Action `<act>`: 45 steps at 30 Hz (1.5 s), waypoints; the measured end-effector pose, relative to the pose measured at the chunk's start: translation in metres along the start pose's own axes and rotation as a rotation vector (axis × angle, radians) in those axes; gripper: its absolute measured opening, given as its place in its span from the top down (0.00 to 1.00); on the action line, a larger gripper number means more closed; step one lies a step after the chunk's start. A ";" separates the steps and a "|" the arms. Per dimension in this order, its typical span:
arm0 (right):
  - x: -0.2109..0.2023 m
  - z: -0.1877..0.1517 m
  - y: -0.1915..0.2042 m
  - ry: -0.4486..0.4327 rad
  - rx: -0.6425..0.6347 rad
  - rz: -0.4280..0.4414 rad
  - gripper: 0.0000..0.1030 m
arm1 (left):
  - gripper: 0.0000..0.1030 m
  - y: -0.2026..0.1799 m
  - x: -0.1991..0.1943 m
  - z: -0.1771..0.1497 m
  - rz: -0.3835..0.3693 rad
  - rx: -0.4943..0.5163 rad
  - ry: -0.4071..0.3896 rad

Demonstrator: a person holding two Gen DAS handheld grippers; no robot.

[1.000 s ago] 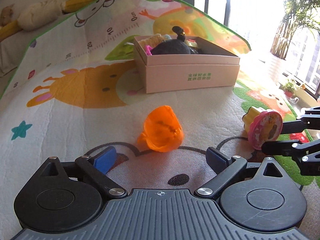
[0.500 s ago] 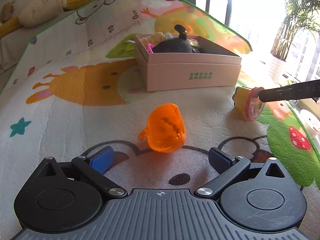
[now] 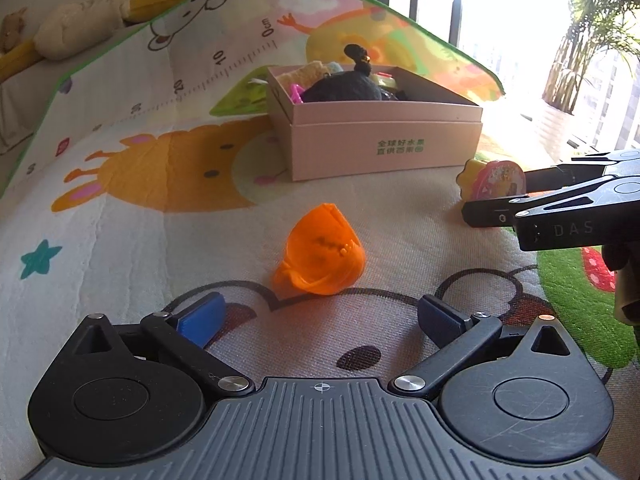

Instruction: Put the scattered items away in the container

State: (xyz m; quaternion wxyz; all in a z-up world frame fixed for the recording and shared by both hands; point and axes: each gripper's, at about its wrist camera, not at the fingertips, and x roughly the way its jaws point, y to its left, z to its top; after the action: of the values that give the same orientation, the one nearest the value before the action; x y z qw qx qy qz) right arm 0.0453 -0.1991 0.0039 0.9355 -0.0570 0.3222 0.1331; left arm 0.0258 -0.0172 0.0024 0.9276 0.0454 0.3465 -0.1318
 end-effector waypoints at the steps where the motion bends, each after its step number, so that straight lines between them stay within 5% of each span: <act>1: 0.003 0.000 0.003 0.003 -0.012 -0.022 0.33 | 0.00 0.000 0.000 0.000 0.000 -0.001 -0.001; 3: 0.007 0.000 0.007 0.013 -0.030 -0.052 0.48 | 0.00 0.000 -0.001 0.000 0.000 -0.004 -0.003; 9: -0.017 0.008 -0.008 0.042 0.029 0.024 0.48 | 0.00 0.002 -0.001 0.000 -0.006 -0.016 -0.009; 17: -0.021 0.011 -0.023 0.225 0.183 0.192 0.48 | 0.00 0.003 -0.002 0.000 -0.013 -0.029 -0.015; 23: -0.018 0.010 -0.012 0.198 0.136 0.154 0.43 | 0.00 0.003 -0.002 -0.001 -0.014 -0.031 -0.017; 34: -0.034 -0.003 -0.008 0.116 0.046 0.113 0.13 | 0.00 0.001 -0.001 -0.001 0.003 -0.010 -0.007; 45: -0.058 -0.035 0.012 0.099 -0.032 0.117 0.19 | 0.00 -0.003 0.000 -0.001 0.017 0.006 0.000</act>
State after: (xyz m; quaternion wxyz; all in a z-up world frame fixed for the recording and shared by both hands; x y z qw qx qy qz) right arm -0.0226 -0.2066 0.0121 0.9080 -0.0594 0.3689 0.1898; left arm 0.0244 -0.0204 0.0018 0.9286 0.0509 0.3456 -0.1249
